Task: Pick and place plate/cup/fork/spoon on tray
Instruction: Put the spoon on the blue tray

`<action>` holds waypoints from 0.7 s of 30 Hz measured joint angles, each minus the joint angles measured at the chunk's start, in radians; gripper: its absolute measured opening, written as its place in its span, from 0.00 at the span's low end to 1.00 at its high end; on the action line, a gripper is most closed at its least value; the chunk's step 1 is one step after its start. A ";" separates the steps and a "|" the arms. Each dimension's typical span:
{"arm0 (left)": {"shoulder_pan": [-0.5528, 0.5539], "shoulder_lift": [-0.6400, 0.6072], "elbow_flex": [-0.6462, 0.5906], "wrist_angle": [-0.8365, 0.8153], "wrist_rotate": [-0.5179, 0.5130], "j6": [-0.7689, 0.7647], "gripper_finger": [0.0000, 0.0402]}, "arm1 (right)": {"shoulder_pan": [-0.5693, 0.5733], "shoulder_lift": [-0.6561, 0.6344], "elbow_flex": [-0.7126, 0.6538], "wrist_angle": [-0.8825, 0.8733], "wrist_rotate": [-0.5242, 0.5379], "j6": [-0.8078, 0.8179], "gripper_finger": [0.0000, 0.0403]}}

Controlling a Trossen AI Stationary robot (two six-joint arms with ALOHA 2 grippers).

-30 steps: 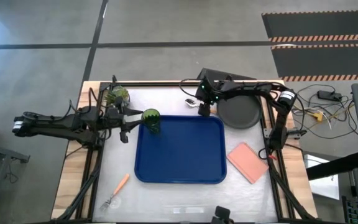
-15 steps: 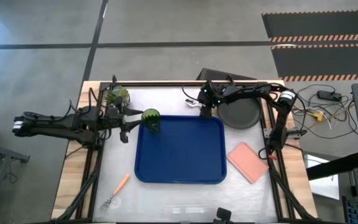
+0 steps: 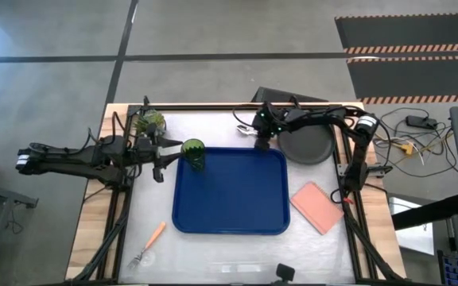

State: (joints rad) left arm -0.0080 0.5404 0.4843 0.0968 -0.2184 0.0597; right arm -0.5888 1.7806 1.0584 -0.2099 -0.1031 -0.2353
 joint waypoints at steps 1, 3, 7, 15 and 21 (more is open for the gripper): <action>0.000 0.000 0.000 0.000 0.000 0.000 0.36 | 0.001 -0.001 0.007 -0.002 -0.002 0.001 0.08; 0.000 0.000 0.000 0.000 0.000 0.000 0.36 | 0.002 -0.012 0.022 -0.005 -0.003 0.006 0.08; 0.000 0.000 0.000 0.000 0.000 0.000 0.36 | 0.002 -0.054 0.060 -0.002 -0.002 0.036 0.08; 0.000 0.002 0.000 0.000 0.000 0.000 0.36 | 0.013 -0.165 0.186 -0.127 0.054 0.204 0.08; 0.000 0.002 0.000 0.000 0.000 0.000 0.36 | 0.066 -0.246 0.271 -0.288 0.054 0.535 0.08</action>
State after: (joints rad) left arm -0.0079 0.5426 0.4843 0.0967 -0.2184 0.0600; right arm -0.5224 1.5349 1.3290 -0.4978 -0.0492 0.2994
